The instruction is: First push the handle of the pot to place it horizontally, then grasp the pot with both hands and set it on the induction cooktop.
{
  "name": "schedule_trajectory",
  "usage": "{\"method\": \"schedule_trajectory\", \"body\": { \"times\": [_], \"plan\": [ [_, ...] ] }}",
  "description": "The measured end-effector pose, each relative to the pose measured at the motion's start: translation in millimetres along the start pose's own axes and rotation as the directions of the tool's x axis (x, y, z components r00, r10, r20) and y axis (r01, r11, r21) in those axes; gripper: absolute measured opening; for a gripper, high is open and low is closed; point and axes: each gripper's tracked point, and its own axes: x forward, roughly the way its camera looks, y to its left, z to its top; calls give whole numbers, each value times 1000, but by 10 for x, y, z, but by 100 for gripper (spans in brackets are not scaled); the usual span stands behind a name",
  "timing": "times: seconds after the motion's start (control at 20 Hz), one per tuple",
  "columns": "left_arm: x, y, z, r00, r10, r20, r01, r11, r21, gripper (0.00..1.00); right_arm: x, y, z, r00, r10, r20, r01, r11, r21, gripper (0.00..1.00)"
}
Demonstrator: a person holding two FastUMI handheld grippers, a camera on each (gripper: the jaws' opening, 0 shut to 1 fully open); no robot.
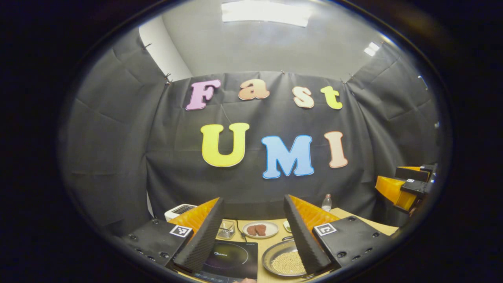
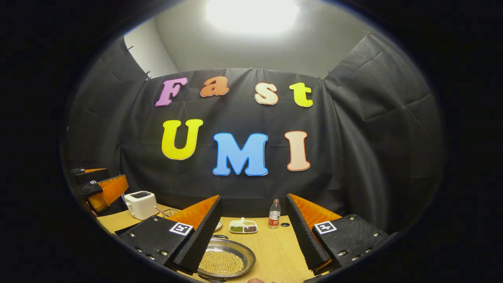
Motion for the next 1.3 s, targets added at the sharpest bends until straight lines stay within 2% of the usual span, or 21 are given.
{"method": "schedule_trajectory", "body": {
  "times": [0.2,0.3,0.35,0.4,0.45,0.55,0.75,0.8,0.85,1.0,1.1,1.3],
  "plan": [
    [-20,-37,31,1000,0,8,0,1000,0,94,-9,-20,4,1000,4,0,-4,1000,-6,96],
    [-35,-39,31,1000,3,11,-3,1000,-4,94,-11,-35,4,1000,0,0,0,1000,-12,94],
    [-47,-45,39,1000,5,10,-5,1000,-6,94,-27,-11,4,1000,11,-6,-11,1000,-13,85],
    [-56,-45,30,1000,7,10,-7,1000,-9,94,-52,-44,-15,1000,-7,-11,7,1000,-17,84],
    [-65,-56,38,1000,7,10,-7,1000,-10,94,-25,-109,-21,1000,-19,-9,19,1000,-18,65],
    [-71,-46,27,1000,12,7,-12,1000,-8,94,-42,-113,5,1000,-22,-7,22,1000,-11,49],
    [-111,-82,54,1000,19,9,-19,1000,-10,94,-76,-119,-95,999,-13,-51,12,1000,-13,49],
    [-107,-94,62,1000,19,12,-19,1000,-8,94,-61,-220,-31,998,-47,-44,47,999,-7,27],
    [-118,-116,83,1000,21,15,-21,1000,-3,94,-85,-251,-62,998,-47,-41,47,999,3,6],
    [-167,-178,88,1000,24,16,-24,1000,0,99,-107,-310,-72,998,-49,-39,49,999,3,5],
    [-182,-202,101,999,36,15,-36,999,-1,95,-80,-279,-116,999,-11,-53,12,1000,14,1],
    [-228,-312,135,998,59,19,-59,998,6,96,-81,-315,-156,997,43,-59,-41,999,26,1]
  ]
}}
